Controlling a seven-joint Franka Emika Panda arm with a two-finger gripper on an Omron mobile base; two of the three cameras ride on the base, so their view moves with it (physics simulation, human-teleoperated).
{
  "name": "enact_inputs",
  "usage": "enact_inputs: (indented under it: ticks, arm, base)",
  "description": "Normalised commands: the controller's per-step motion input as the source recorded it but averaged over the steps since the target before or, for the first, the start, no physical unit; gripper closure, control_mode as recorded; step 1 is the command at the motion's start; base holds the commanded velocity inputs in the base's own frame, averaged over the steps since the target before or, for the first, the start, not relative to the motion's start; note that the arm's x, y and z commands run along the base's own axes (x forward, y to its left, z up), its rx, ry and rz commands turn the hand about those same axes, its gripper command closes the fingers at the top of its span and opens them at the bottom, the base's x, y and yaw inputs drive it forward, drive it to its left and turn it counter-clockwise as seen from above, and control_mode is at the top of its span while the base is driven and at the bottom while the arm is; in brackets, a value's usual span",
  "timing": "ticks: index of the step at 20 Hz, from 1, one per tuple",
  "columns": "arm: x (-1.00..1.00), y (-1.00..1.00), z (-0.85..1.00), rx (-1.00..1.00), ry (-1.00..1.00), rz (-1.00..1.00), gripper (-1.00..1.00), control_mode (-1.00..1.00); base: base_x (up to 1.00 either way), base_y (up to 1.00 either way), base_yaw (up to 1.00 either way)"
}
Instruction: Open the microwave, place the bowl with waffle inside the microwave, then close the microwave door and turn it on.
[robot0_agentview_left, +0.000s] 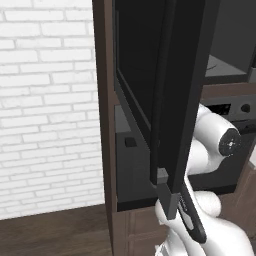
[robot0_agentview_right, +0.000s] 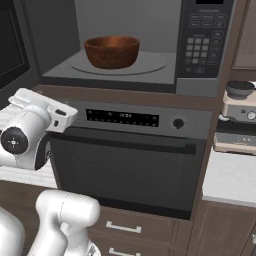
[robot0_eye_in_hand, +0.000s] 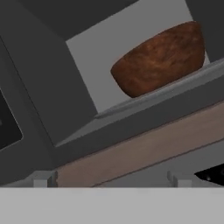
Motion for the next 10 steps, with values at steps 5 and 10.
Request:
enact_inputs:
  ticks: [5, 10]
  arm:
    - [0.32, 0.19, -0.20, -0.09, -0.16, 0.00, -1.00, -1.00]
    - [0.40, 0.02, -0.16, -0.03, -0.15, -0.01, -1.00, -1.00]
  base:
    - [0.00, 0.00, 0.00]
    - [0.00, 0.00, 0.00]
